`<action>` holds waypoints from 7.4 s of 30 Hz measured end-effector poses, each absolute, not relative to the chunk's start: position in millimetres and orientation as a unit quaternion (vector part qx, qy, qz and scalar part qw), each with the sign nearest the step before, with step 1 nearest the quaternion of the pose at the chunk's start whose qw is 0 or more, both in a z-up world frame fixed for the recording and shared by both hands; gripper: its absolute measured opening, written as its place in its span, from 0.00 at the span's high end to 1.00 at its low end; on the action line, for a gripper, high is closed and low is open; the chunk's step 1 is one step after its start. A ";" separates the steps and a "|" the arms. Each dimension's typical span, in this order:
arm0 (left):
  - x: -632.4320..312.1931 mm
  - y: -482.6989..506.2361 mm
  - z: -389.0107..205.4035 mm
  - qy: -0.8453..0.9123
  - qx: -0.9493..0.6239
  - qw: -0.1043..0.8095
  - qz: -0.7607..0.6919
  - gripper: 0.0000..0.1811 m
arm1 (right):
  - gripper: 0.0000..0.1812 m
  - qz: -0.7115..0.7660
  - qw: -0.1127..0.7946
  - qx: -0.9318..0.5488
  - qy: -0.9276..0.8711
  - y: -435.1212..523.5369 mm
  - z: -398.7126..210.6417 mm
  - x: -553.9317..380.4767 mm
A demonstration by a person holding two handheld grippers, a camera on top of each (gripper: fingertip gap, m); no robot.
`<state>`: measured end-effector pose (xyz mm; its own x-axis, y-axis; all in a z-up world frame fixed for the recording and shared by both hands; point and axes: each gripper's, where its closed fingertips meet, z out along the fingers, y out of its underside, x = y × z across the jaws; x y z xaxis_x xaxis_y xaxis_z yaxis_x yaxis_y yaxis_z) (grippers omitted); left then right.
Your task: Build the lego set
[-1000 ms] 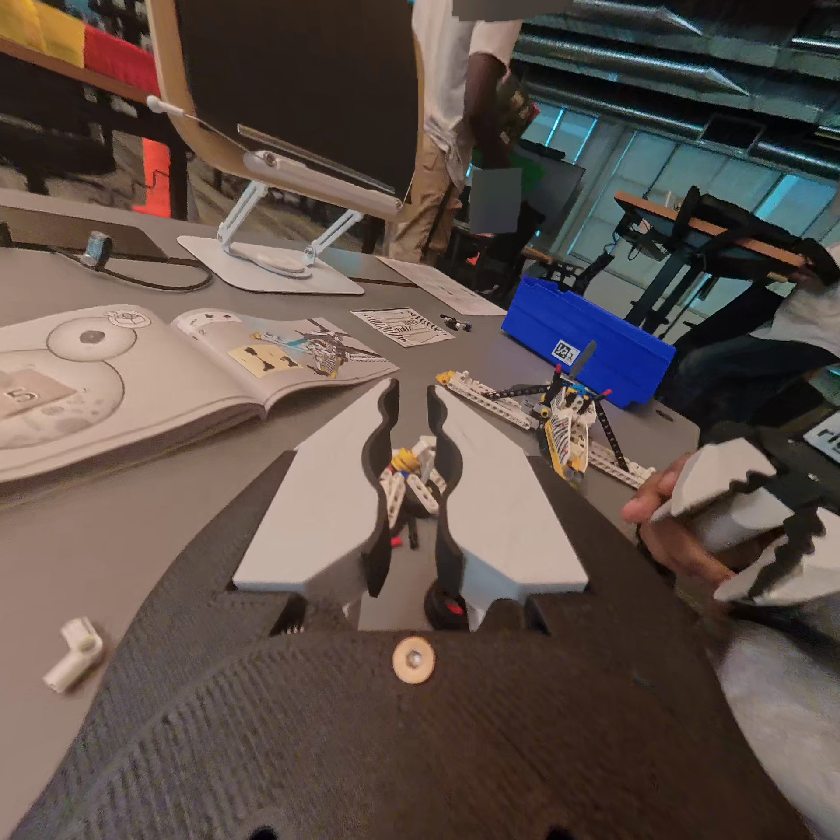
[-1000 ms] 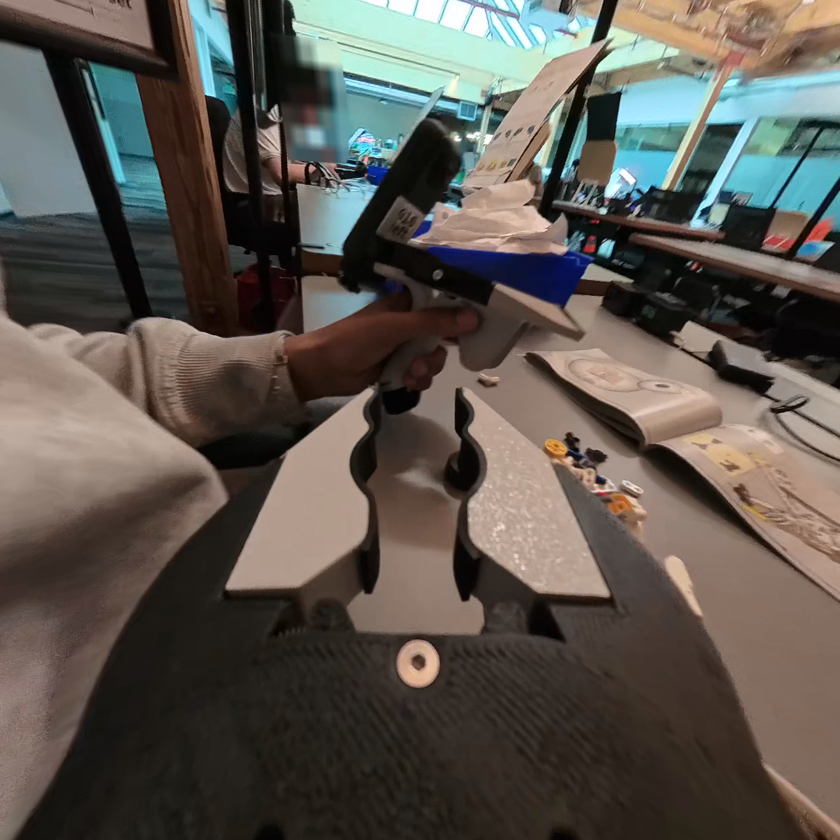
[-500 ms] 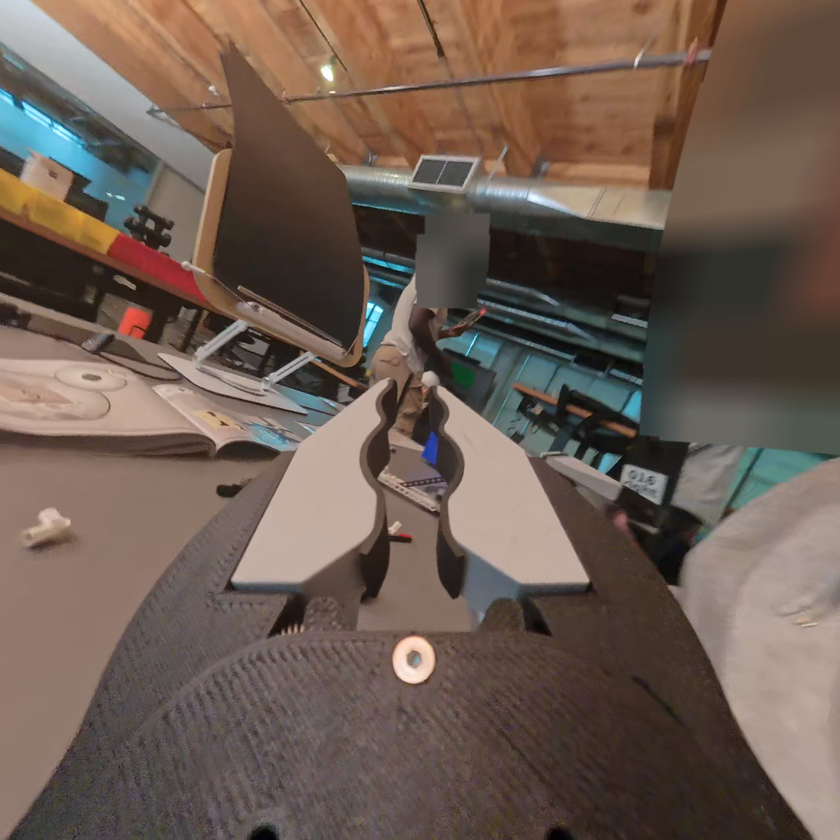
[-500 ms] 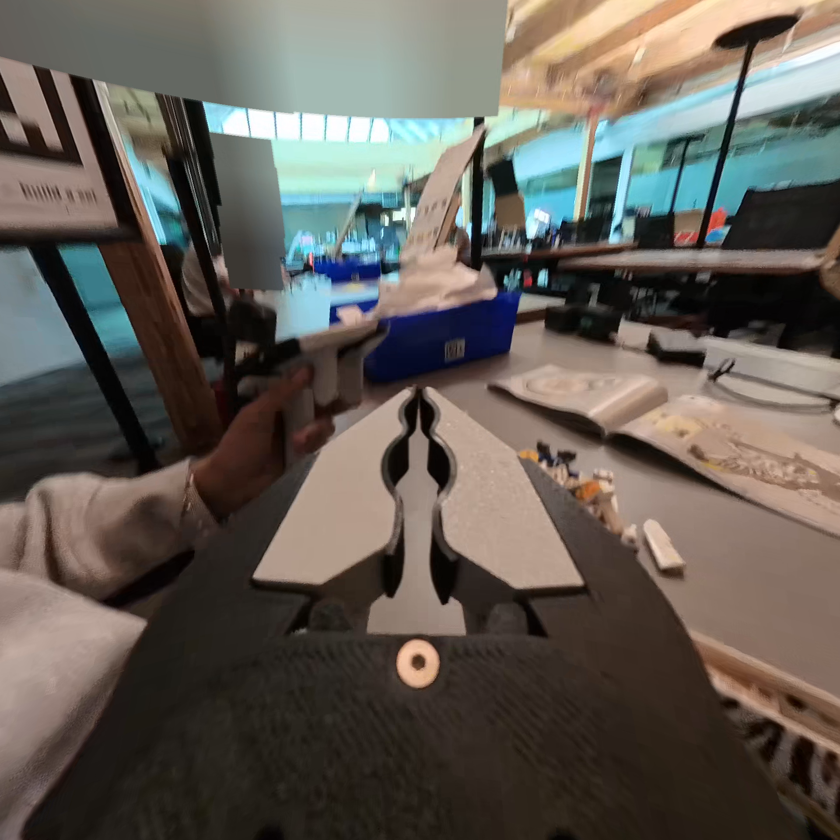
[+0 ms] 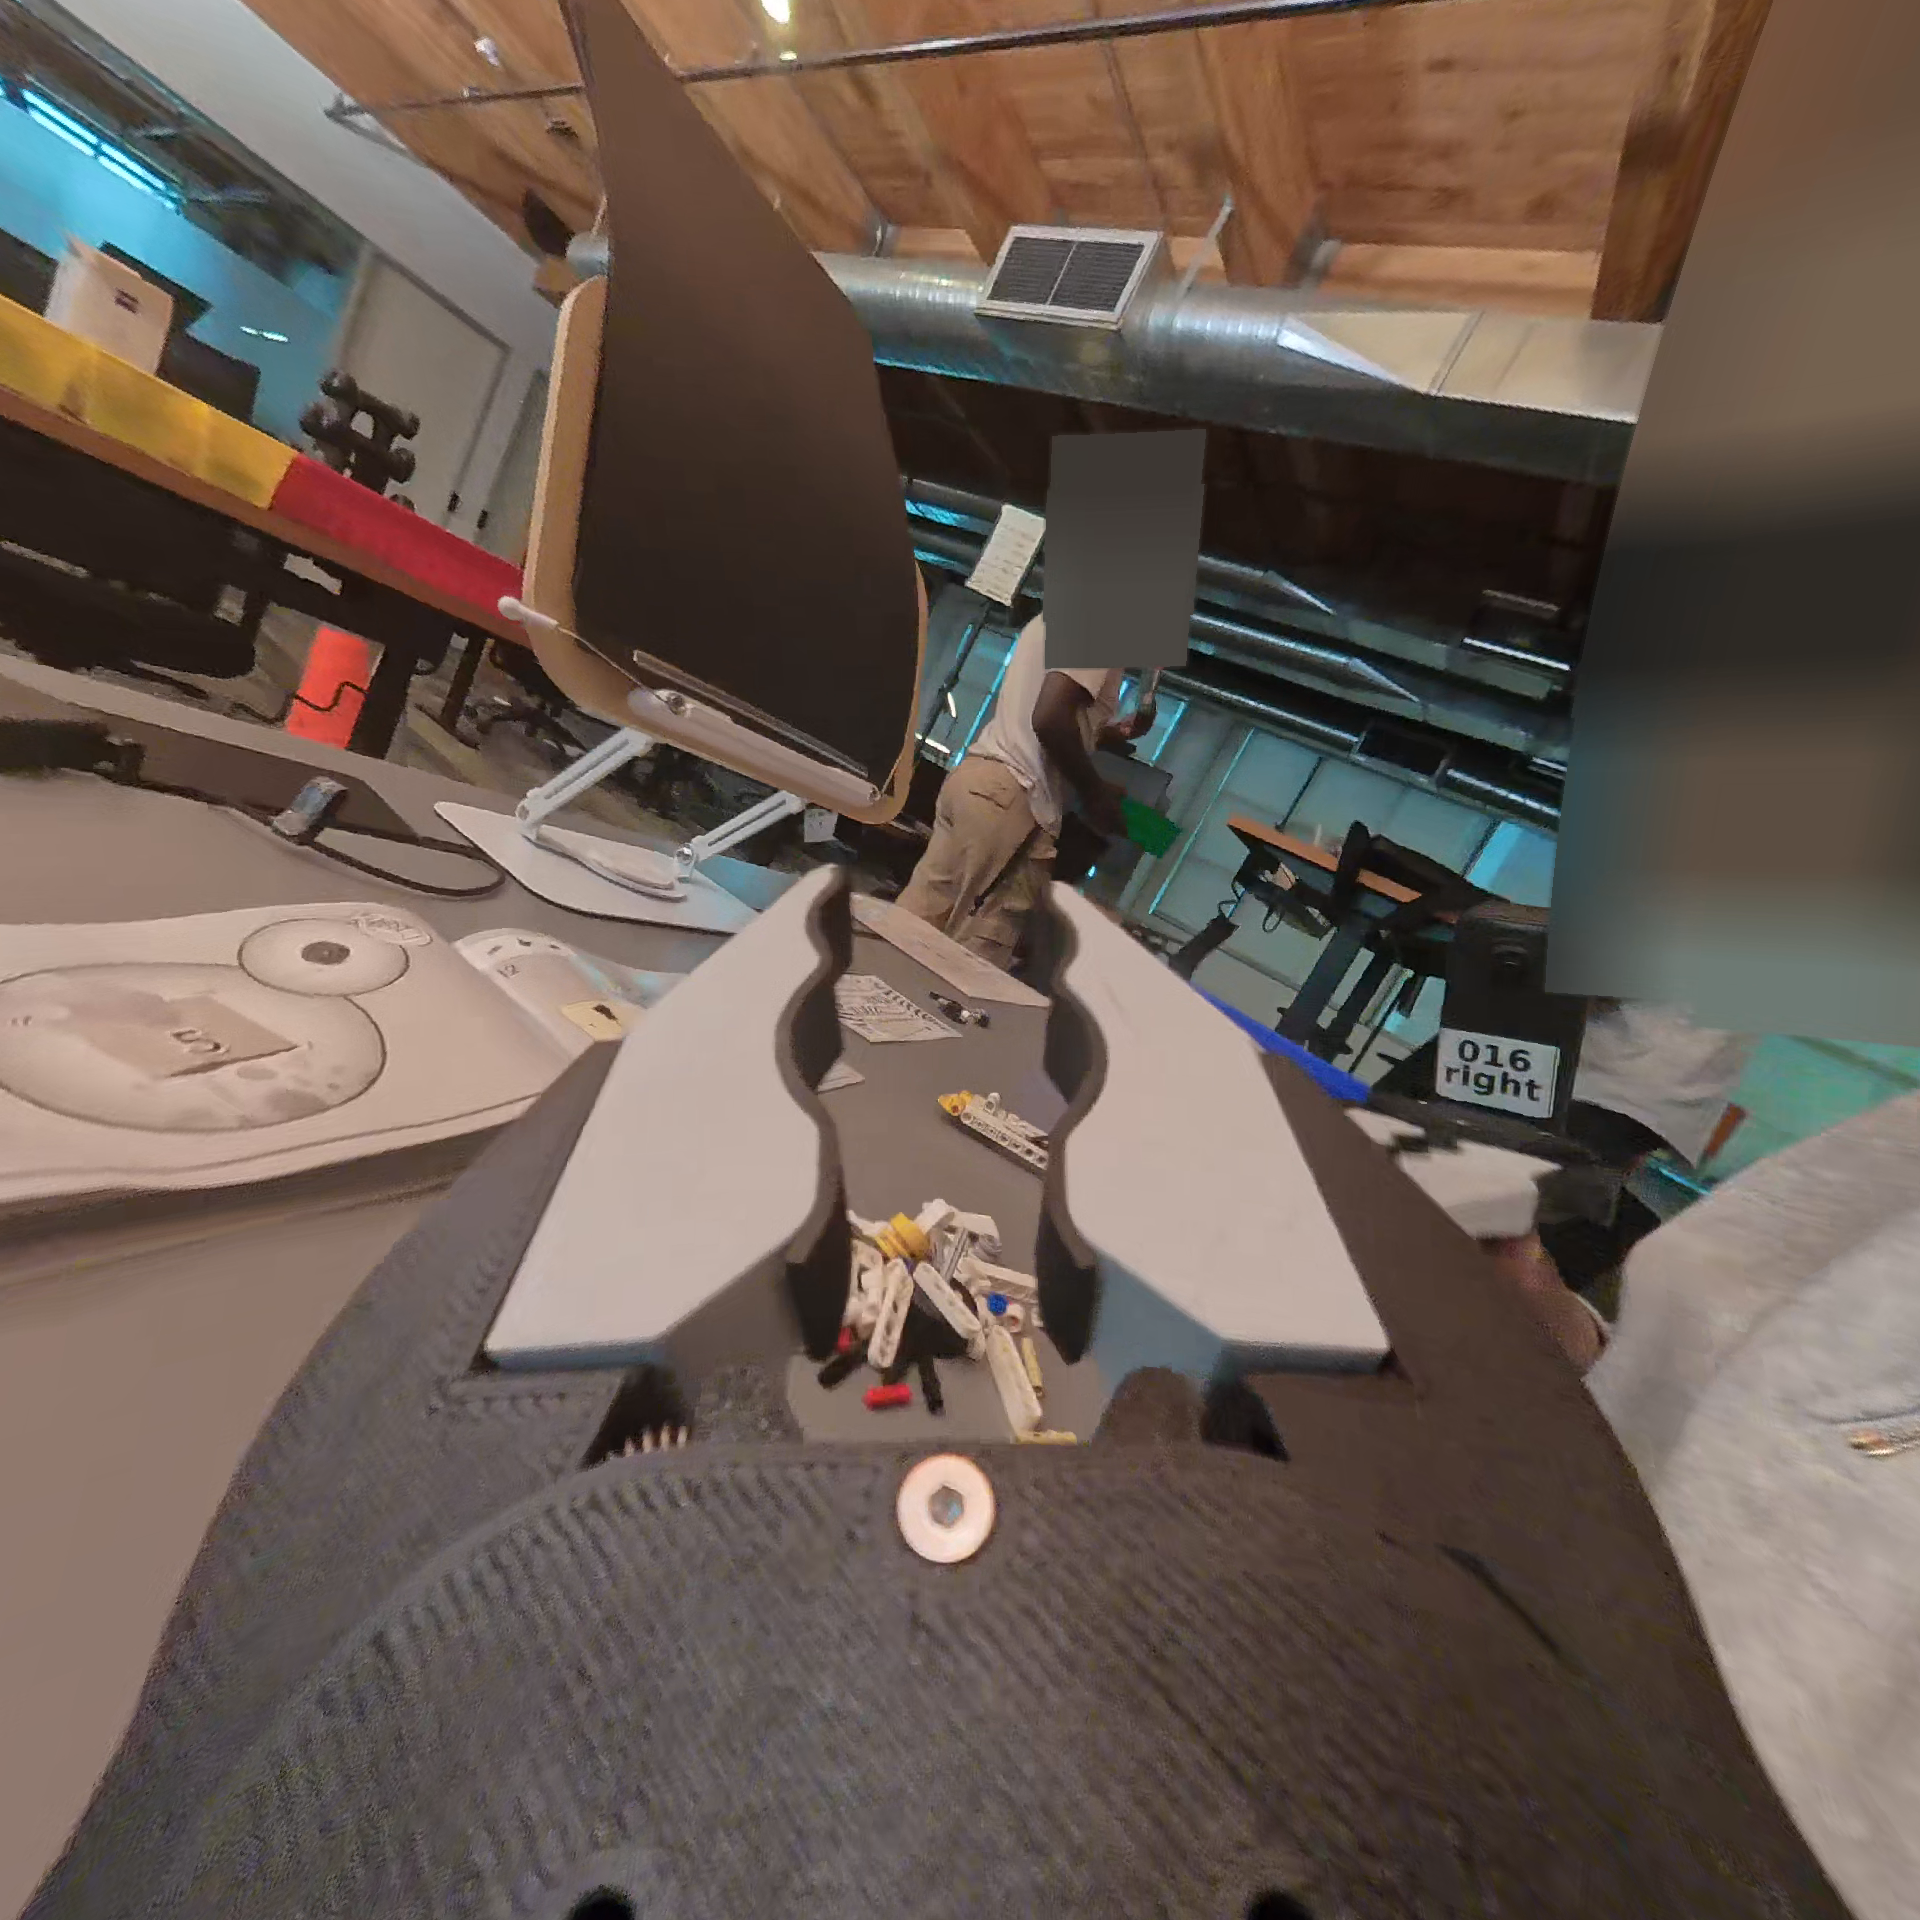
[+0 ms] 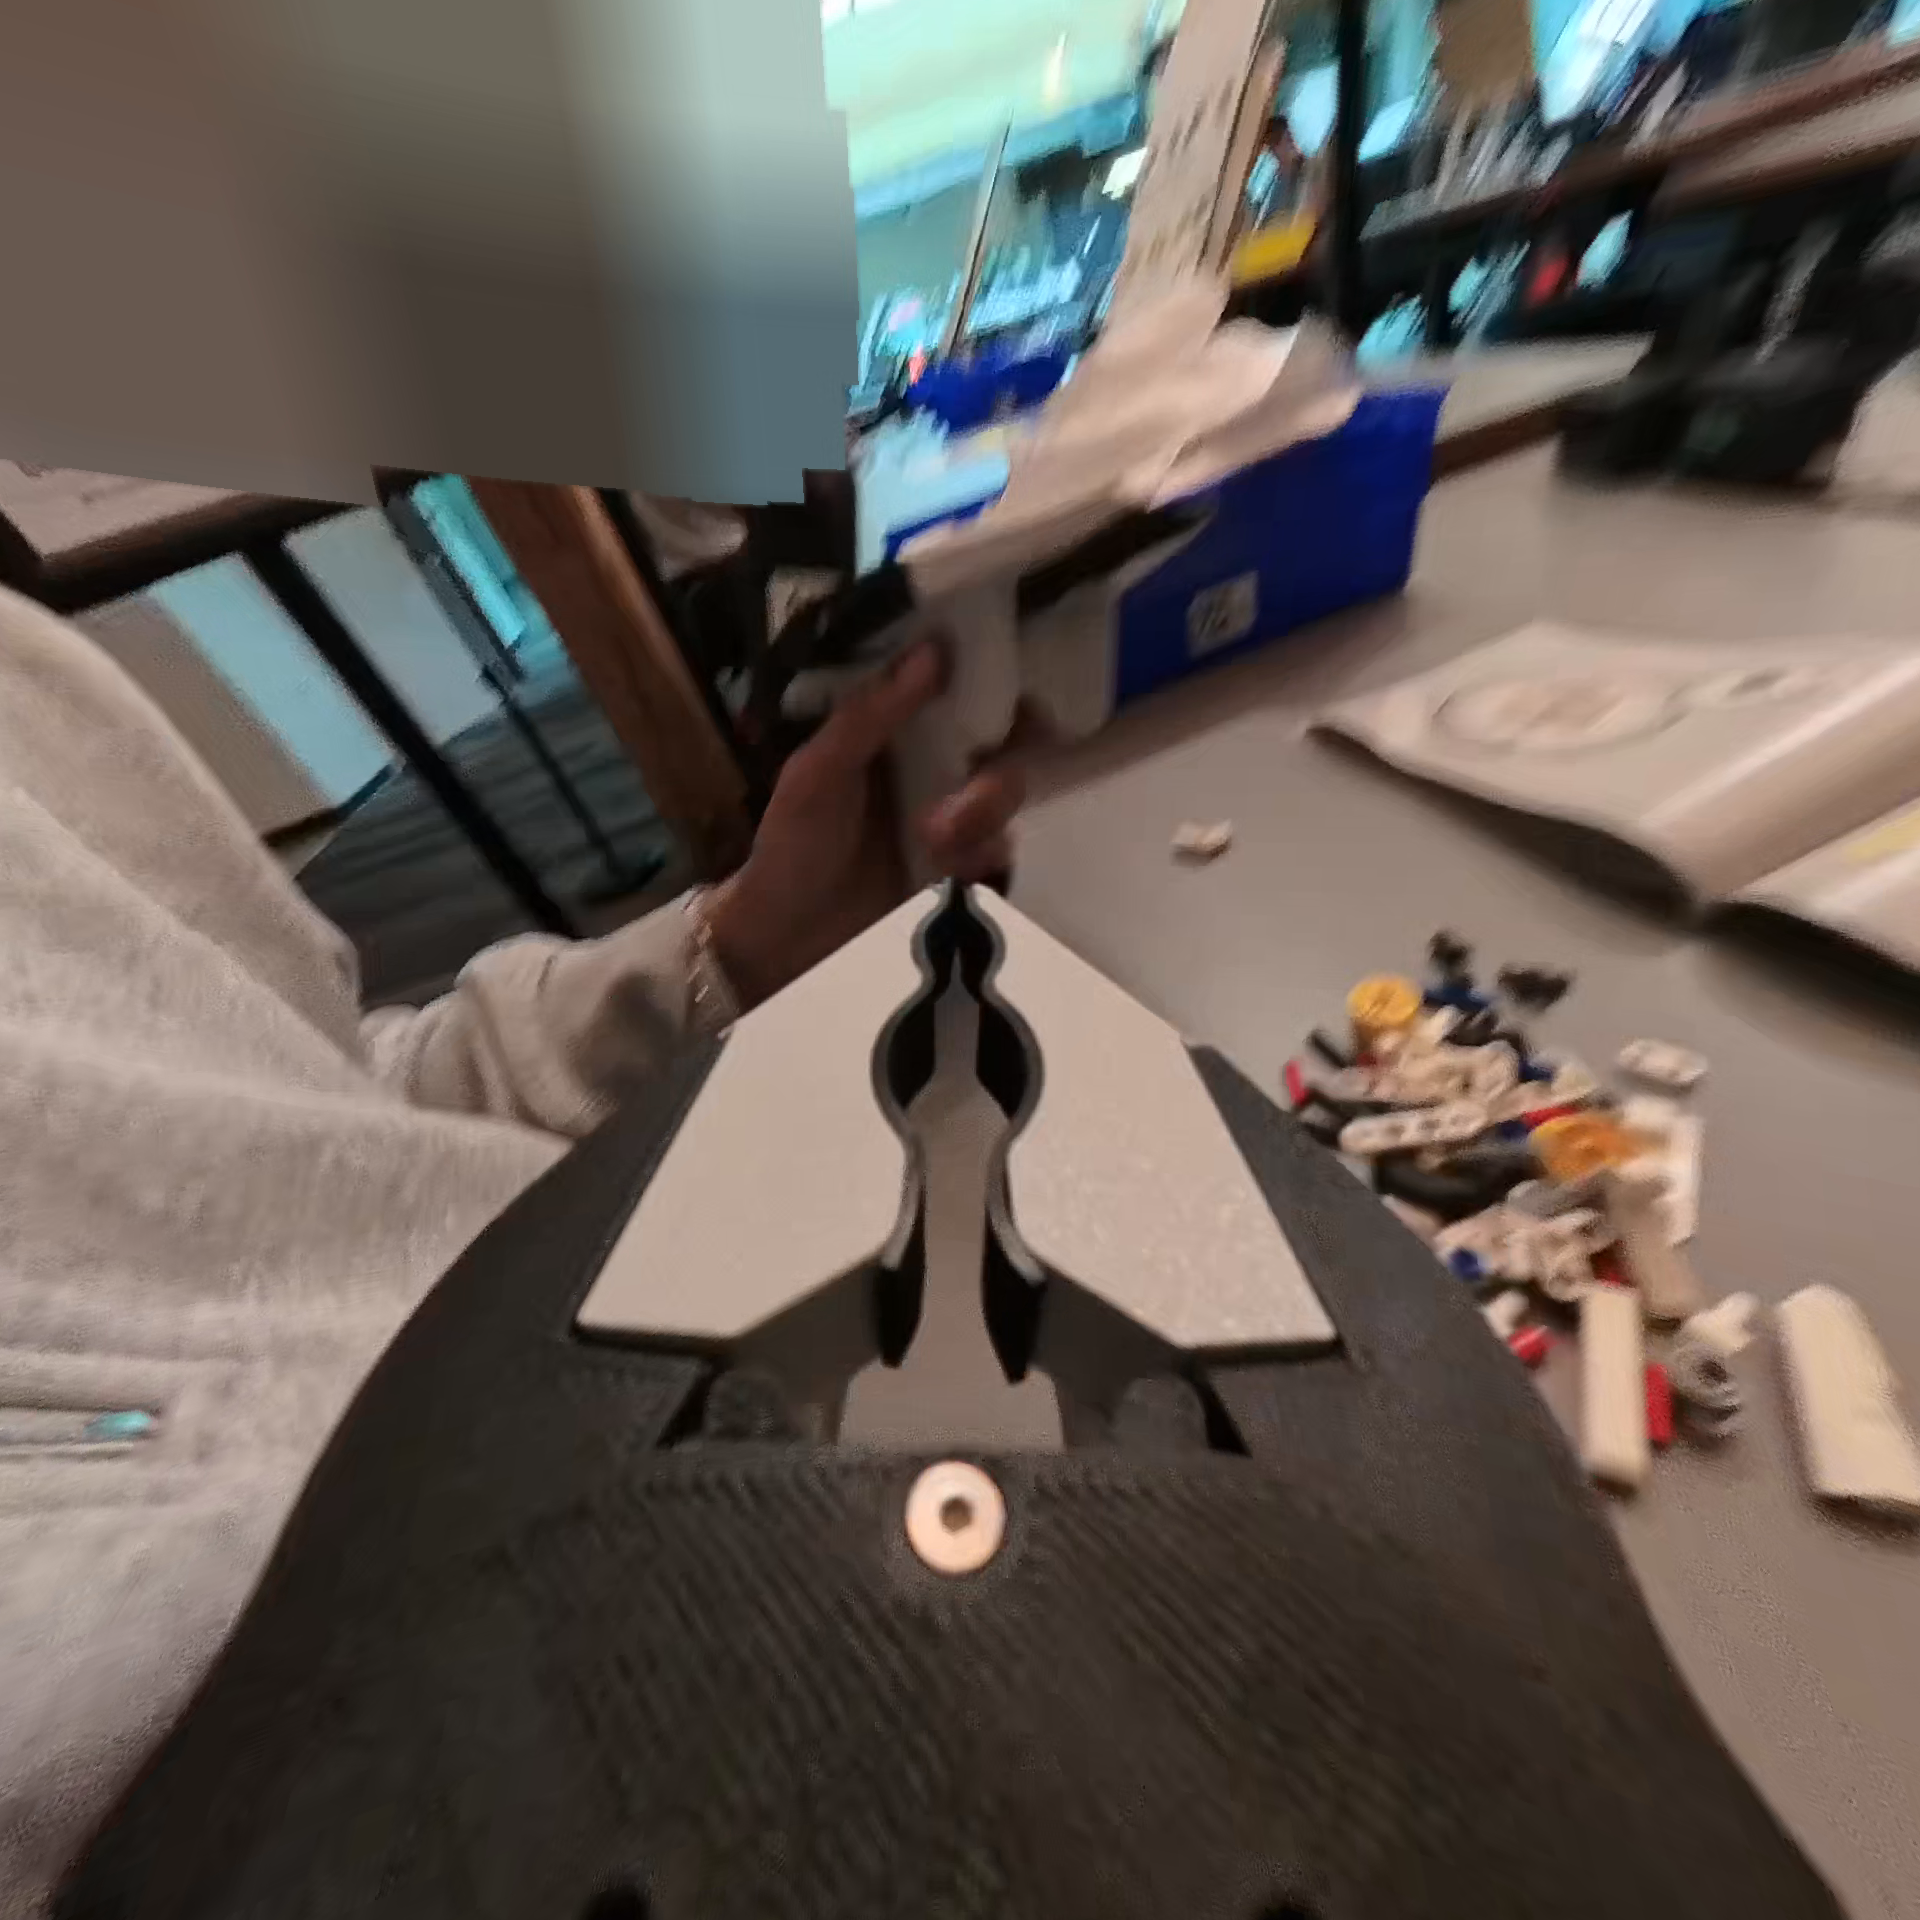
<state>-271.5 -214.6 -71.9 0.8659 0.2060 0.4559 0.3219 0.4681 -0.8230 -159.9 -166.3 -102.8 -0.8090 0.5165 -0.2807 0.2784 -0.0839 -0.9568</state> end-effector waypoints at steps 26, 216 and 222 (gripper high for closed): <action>-240.1 -172.8 -106.8 -0.195 -0.633 0.749 -0.012 0.82 | 0.92 0.560 0.227 -0.344 -0.718 -127.9 -155.9 -146.4; -224.4 -156.6 -220.5 -0.178 -0.893 0.412 -0.042 0.97 | 0.90 0.555 0.199 -0.272 -0.761 -147.8 -160.0 -136.7; -224.9 -156.5 -218.8 -0.184 -0.887 0.420 -0.056 0.97 | 0.90 0.556 0.198 -0.272 -0.760 -148.0 -159.7 -137.0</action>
